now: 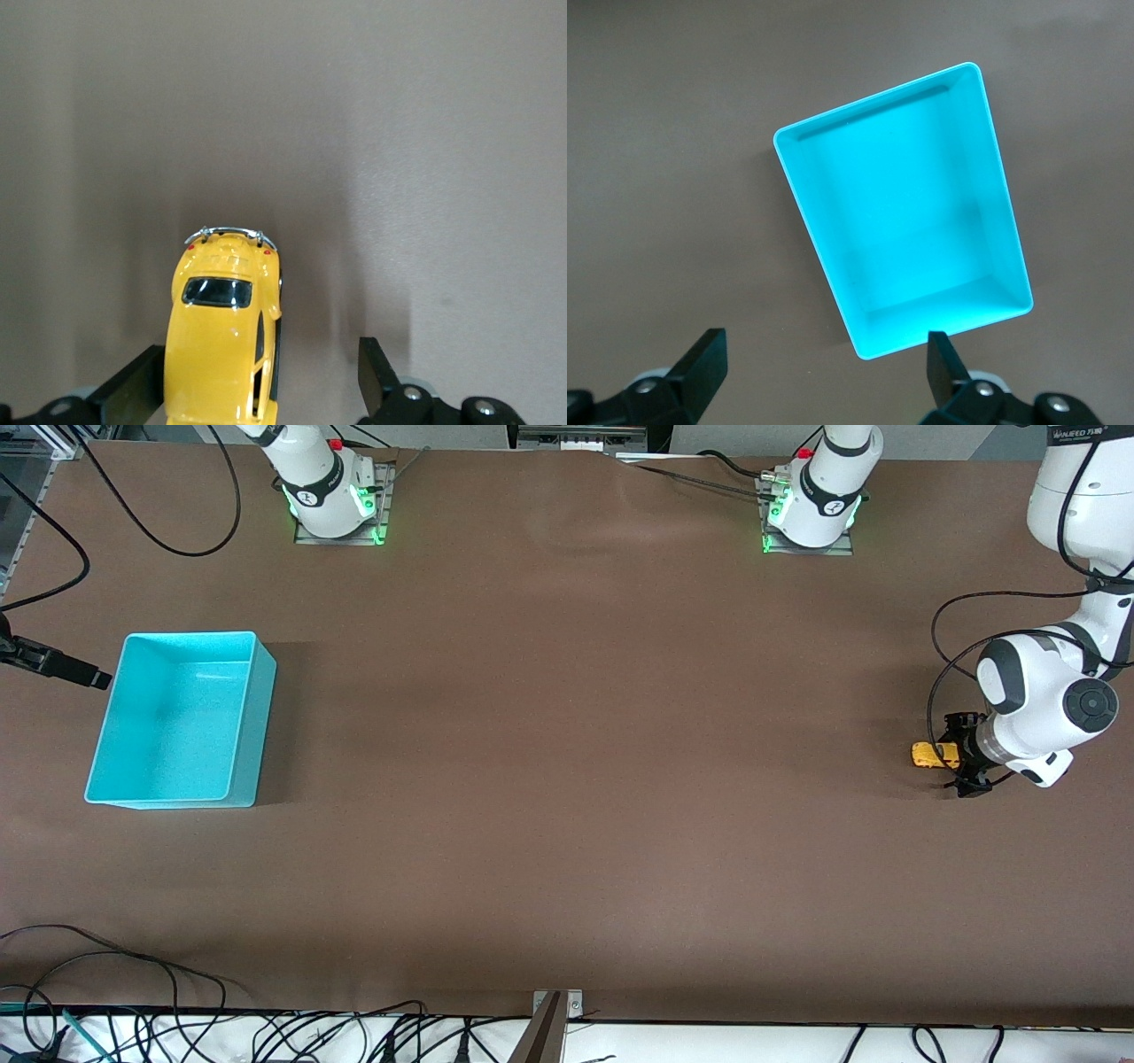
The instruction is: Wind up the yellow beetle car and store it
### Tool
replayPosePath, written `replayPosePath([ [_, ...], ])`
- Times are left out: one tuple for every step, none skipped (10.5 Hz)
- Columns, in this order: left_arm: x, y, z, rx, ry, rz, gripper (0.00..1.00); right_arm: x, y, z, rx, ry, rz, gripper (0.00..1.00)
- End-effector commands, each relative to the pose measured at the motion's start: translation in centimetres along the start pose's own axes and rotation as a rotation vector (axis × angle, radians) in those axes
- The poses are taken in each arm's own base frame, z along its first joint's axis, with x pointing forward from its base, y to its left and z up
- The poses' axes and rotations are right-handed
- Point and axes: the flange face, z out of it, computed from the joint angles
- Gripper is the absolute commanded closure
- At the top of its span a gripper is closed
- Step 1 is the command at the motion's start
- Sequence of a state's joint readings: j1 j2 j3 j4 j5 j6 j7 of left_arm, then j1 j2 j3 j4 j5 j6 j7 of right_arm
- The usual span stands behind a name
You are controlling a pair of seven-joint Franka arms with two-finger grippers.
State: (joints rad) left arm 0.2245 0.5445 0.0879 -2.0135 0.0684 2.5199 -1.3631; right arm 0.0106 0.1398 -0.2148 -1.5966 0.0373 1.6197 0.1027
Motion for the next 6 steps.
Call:
replayPosePath([
  [0.1, -0.3, -3.0, 0.030, 0.007, 0.000, 0.06, 0.0, 1.0, 0.1, 0.023, -0.002, 0.026, 0.00],
  [0.0, -0.7, -5.0, 0.056, 0.000, -0.001, 0.05, 0.2, 0.9, 0.4, 0.022, -0.006, 0.026, 0.00],
  [-0.6, -1.1, -6.2, 0.094, -0.006, 0.002, 0.05, 0.4, 0.7, 0.9, 0.019, -0.014, 0.023, 0.00],
  [-0.8, -1.3, -7.0, 0.108, -0.009, 0.003, 0.05, 0.4, 0.6, 0.9, 0.019, -0.014, 0.022, 0.00],
  [-1.1, -1.3, -7.1, 0.115, -0.010, 0.006, 0.05, 0.4, 0.5, 0.8, 0.019, -0.012, 0.020, 0.00],
  [-1.4, -1.2, -7.2, 0.113, -0.009, 0.010, 0.05, 0.4, 0.4, 1.0, 0.018, -0.014, 0.017, 0.00],
])
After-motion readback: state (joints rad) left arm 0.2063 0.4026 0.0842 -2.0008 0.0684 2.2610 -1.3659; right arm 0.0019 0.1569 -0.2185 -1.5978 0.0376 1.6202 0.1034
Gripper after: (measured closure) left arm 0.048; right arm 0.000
